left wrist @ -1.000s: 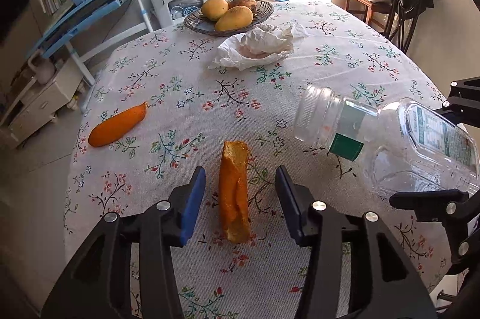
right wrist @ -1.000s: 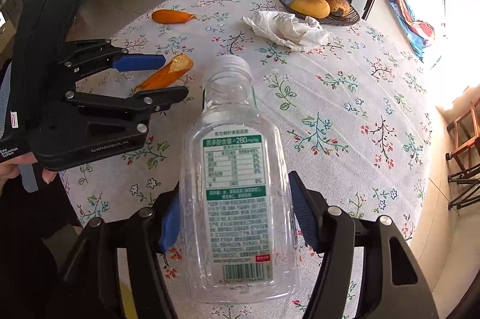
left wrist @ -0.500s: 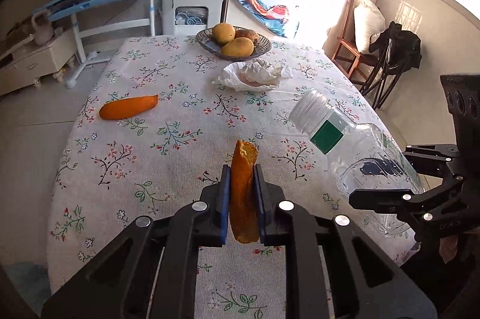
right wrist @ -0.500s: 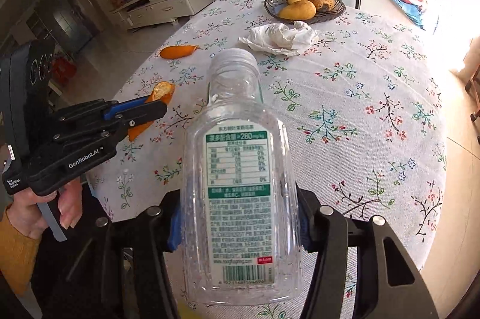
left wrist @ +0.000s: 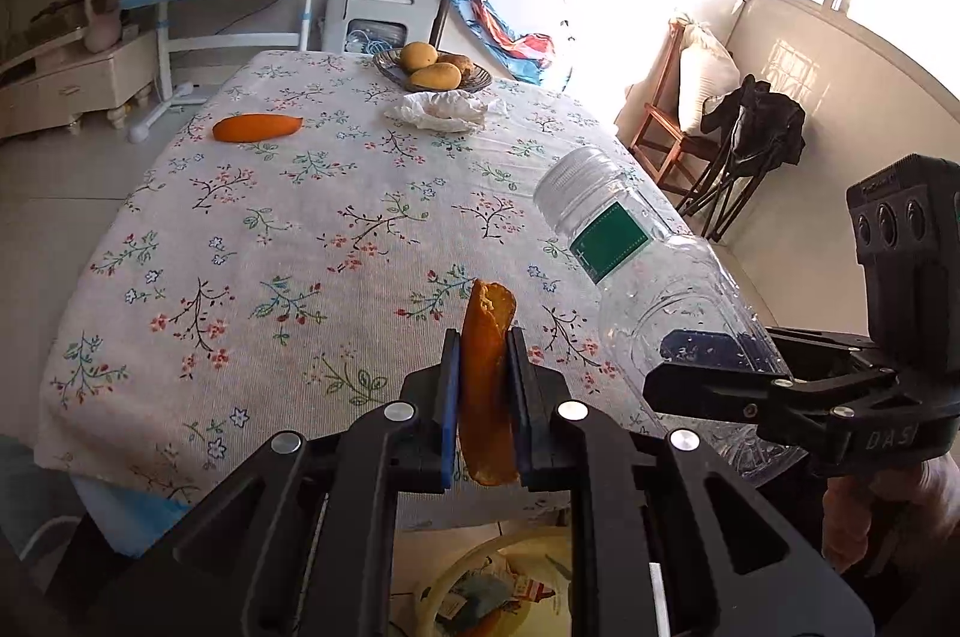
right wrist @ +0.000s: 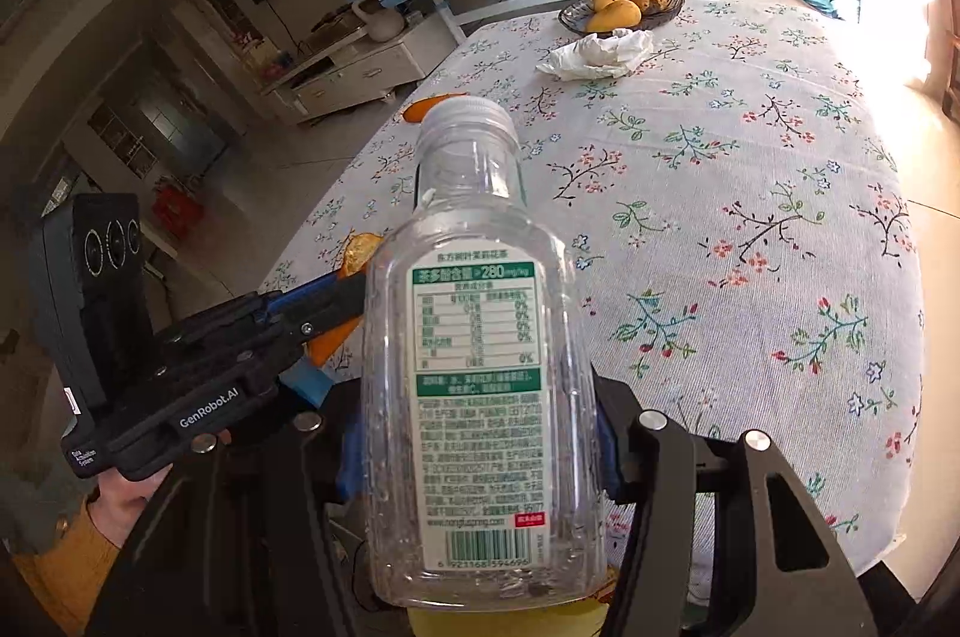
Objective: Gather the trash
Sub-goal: 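Carry the bottle with the right tool while the left tool carries the peel to the basin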
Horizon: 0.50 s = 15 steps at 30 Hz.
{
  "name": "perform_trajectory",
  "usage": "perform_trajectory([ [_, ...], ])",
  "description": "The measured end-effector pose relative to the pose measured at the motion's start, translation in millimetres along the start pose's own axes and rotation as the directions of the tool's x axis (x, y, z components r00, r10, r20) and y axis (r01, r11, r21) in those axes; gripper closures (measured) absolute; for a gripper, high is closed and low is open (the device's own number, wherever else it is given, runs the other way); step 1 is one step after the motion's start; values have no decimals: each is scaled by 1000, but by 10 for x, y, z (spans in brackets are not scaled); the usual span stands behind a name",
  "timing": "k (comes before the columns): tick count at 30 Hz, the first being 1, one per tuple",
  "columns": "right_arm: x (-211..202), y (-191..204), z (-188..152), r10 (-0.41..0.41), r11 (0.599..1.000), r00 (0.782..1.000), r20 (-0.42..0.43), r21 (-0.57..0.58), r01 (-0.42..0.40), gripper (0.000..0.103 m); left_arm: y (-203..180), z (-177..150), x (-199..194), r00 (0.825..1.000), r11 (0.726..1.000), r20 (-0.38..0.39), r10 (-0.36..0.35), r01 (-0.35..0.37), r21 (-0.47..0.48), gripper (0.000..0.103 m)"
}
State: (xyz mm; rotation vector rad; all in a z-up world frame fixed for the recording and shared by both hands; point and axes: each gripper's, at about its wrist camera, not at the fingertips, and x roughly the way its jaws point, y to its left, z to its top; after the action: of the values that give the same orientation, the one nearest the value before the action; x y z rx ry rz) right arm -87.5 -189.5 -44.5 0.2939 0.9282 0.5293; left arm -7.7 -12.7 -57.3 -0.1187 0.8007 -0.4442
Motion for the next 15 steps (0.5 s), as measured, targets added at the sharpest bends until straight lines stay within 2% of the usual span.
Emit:
perform_trajectory([
  [7, -97, 189, -506, -9, 1000, 1000, -23, 1, 9, 48, 71, -250, -281, 1000, 999, 21, 1, 0, -53, 89],
  [15, -114, 406, -982, -44, 998, 995, -94, -39, 40, 47, 25, -436, -455, 1000, 999, 21, -1, 2, -47, 89],
])
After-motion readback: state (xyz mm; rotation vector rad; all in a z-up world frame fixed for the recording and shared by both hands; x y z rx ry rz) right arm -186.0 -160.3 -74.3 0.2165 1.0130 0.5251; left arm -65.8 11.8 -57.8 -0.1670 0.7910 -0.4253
